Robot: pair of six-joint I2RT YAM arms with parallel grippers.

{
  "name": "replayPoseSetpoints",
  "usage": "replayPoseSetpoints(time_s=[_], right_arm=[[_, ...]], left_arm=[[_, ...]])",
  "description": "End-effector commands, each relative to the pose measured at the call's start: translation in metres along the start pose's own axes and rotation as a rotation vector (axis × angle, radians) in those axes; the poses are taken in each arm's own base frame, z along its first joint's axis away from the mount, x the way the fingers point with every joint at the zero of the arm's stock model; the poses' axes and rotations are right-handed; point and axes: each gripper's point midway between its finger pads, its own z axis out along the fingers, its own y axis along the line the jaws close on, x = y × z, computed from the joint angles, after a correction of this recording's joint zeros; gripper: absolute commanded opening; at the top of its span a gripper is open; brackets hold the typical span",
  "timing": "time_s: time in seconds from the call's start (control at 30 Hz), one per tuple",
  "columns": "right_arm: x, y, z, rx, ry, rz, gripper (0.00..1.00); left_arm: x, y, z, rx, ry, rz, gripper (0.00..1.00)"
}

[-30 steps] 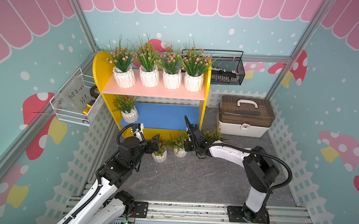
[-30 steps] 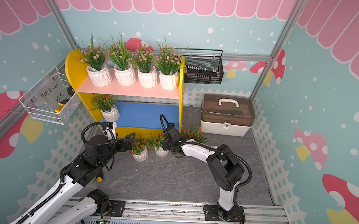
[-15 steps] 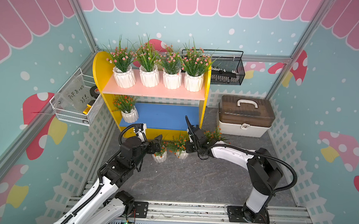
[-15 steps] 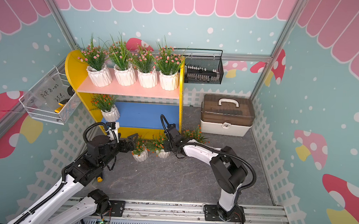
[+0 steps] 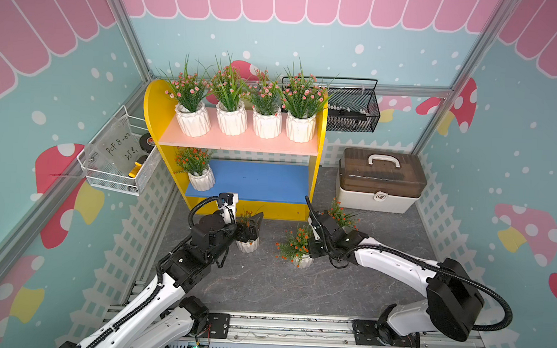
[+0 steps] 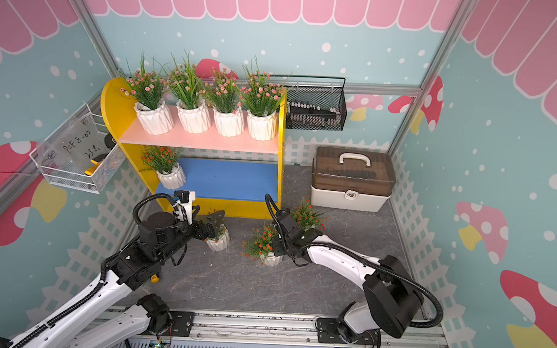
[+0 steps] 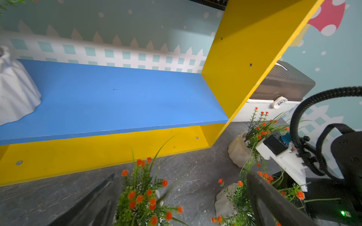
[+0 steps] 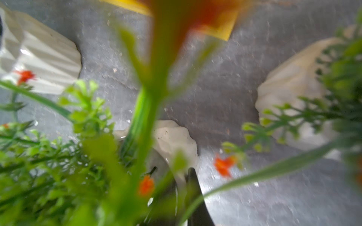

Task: Place the baby's breath potted plants on the rack by color
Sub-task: Pick up the baby's breath potted plant from the center of the board.

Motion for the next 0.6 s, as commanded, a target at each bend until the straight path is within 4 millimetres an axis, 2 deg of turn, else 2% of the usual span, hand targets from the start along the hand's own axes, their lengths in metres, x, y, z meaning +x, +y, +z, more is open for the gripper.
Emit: replayPoseSetpoints(time_s=[0.0,0.17,0.37,0.43,0.57], right_arm=[[0.021,-0.012,-0.006,0.042,0.029,0.008,0.01],[0.038,-0.017,-0.004,0.041,0.056,0.028,0.1],[0.038,-0.016,-0.001,0.032,0.06,0.023,0.16],[0.038,-0.014,0.001,0.026,0.068,0.02,0.15],[0.037,-0.012,0.002,0.016,0.069,0.013,0.05]], left_arm=[[0.002,-0.018,0.003,0.085,-0.007,0.028,0.99],[0.004,-0.043,0.003,0.184,-0.02,0.076,0.99],[0.015,-0.059,0.004,0.222,0.0,0.133,0.99],[0.019,-0.062,0.005,0.228,0.008,0.141,0.99],[0.028,-0.066,0.005,0.239,0.019,0.16,0.99]])
